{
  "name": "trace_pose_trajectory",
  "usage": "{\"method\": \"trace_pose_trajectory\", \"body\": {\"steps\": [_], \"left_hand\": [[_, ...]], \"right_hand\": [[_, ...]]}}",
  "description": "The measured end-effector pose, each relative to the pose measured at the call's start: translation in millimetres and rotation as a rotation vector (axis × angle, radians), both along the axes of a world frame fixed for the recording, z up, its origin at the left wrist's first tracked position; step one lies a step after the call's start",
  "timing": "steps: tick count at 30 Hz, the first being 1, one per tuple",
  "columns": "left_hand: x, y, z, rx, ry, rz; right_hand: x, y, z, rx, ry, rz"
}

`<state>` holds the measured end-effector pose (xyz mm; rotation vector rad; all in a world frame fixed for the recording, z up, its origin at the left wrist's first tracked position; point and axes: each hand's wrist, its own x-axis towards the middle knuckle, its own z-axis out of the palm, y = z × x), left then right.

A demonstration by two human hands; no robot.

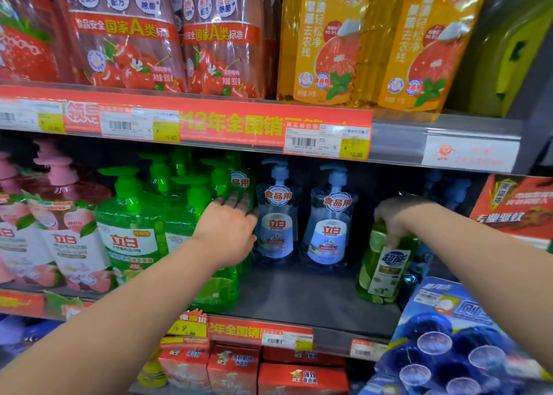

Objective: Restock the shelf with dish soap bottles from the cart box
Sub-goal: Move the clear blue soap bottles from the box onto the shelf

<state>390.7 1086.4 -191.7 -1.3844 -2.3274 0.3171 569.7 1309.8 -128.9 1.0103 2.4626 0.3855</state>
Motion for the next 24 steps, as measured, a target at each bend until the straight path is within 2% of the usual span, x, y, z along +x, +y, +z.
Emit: {"method": "trace_pose_trajectory", "body": {"steps": [8, 18, 21, 24], "left_hand": [[-0.1, 0.0, 0.4, -0.002, -0.002, -0.007], [0.0, -0.5, 0.4, -0.004, -0.017, -0.01], [0.5, 1.0, 2.3, 0.004, -0.062, -0.001], [1.0, 3.8, 10.5, 0.056, -0.18, 0.015]], "right_hand": [[1.5, 1.2, -1.4, 0.044, -0.093, -0.014], [0.8, -4.6, -2.5, 0.085, -0.092, -0.062], [0.9, -11.3, -1.8, 0.102, -0.028, -0.034], [-0.7, -22.7, -1.6, 0.147, 0.144, 0.045]]}}
